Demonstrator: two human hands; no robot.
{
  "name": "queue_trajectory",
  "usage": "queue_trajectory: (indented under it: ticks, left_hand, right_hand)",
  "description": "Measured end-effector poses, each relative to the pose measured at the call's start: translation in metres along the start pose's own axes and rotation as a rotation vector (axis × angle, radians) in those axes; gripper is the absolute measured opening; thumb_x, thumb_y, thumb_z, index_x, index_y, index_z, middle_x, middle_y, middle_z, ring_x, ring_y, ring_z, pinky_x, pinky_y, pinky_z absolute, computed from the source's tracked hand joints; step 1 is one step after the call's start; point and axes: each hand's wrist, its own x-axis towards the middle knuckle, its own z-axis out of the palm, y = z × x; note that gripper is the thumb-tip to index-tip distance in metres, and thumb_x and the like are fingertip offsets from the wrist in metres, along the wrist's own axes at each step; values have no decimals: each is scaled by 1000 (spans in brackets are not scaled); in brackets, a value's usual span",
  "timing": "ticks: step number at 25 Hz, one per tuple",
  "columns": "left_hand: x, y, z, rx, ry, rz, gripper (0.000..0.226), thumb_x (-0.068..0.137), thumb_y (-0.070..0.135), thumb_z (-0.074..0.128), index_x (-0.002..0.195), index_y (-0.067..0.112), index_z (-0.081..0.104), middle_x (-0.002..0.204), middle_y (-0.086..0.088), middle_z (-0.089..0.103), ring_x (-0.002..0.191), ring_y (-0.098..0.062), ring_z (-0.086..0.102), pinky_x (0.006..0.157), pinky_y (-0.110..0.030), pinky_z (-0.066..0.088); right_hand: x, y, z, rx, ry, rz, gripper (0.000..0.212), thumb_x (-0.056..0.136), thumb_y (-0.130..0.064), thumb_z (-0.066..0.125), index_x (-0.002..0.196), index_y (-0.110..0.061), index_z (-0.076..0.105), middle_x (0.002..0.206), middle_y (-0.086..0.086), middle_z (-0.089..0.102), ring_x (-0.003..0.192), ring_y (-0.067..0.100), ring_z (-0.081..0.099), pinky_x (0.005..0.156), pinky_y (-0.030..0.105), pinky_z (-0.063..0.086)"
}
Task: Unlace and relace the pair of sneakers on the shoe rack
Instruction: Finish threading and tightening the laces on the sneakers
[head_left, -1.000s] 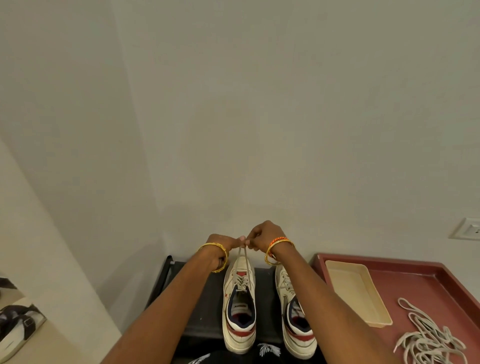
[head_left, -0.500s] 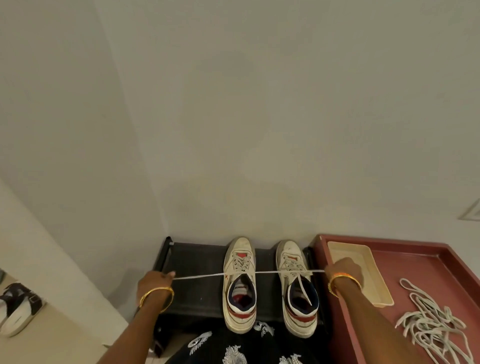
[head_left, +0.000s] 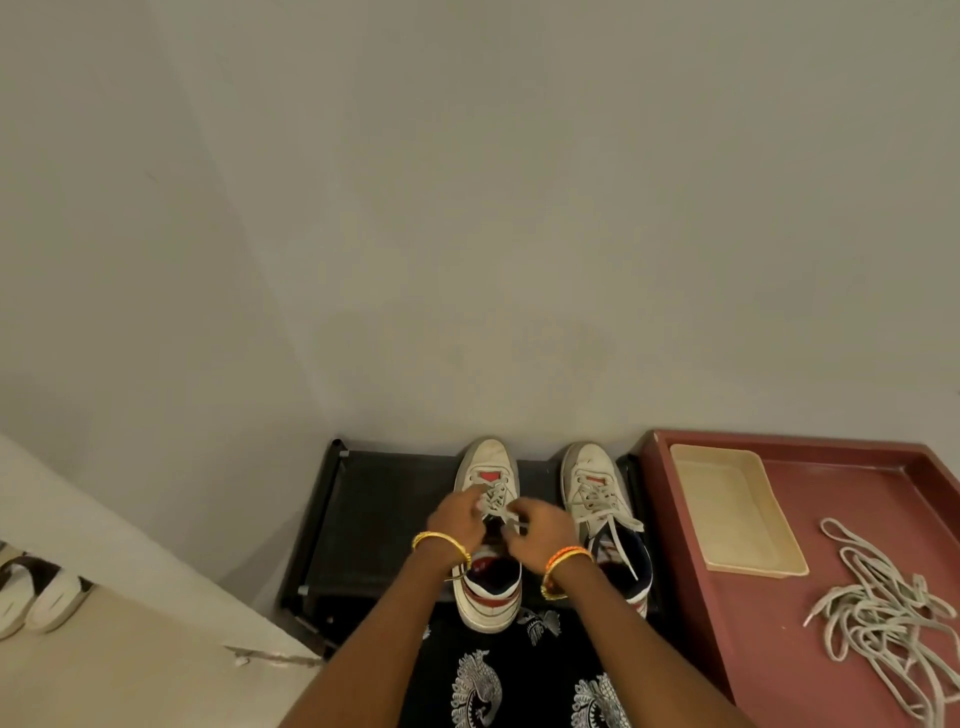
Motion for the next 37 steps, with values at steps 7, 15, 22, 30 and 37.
queue_trajectory:
  ticks: [7, 15, 22, 30, 37]
  left_hand:
    - [14, 9, 15, 233, 65, -70, 27, 96, 17, 43, 117, 7, 57, 122, -14, 54, 116, -31, 48, 97, -41, 42]
    - [13, 5, 18, 101, 31, -211, 28, 96, 14, 40, 118, 5, 56, 124, -17, 50, 114, -32, 49, 98, -39, 41]
    - [11, 2, 7, -165, 101, -242, 8, 96, 9, 43, 101, 6, 49, 108, -15, 55, 95, -24, 55, 78, -27, 43]
    - [6, -7, 15, -260, 303, -404, 25, 91, 22, 60, 98, 2, 71, 98, -14, 70, 92, -25, 62, 78, -28, 46]
    - [14, 5, 0, -933, 224, -494, 9, 91, 12, 54, 85, 9, 61, 108, -22, 63, 82, -23, 61, 80, -42, 52]
  right_hand:
    - [13, 5, 10, 303, 107, 176, 15, 87, -14, 61, 88, -10, 76, 91, 11, 73, 90, 26, 66, 78, 26, 50]
    - [18, 2, 10, 348, 103, 220, 14, 87, -11, 61, 94, -10, 73, 98, 11, 71, 93, 23, 65, 77, 21, 47]
    - [20, 1, 11, 355, 107, 212, 10, 86, -13, 62, 85, -12, 72, 93, 12, 70, 89, 25, 64, 77, 26, 49]
    - [21, 8, 22, 251, 148, 274, 12, 84, -11, 56, 74, -16, 54, 87, 12, 66, 81, 28, 61, 70, 32, 51]
    - [14, 11, 4, 723, 120, 290, 29, 92, -20, 57, 65, -10, 56, 63, 1, 53, 64, 13, 48, 60, 22, 38]
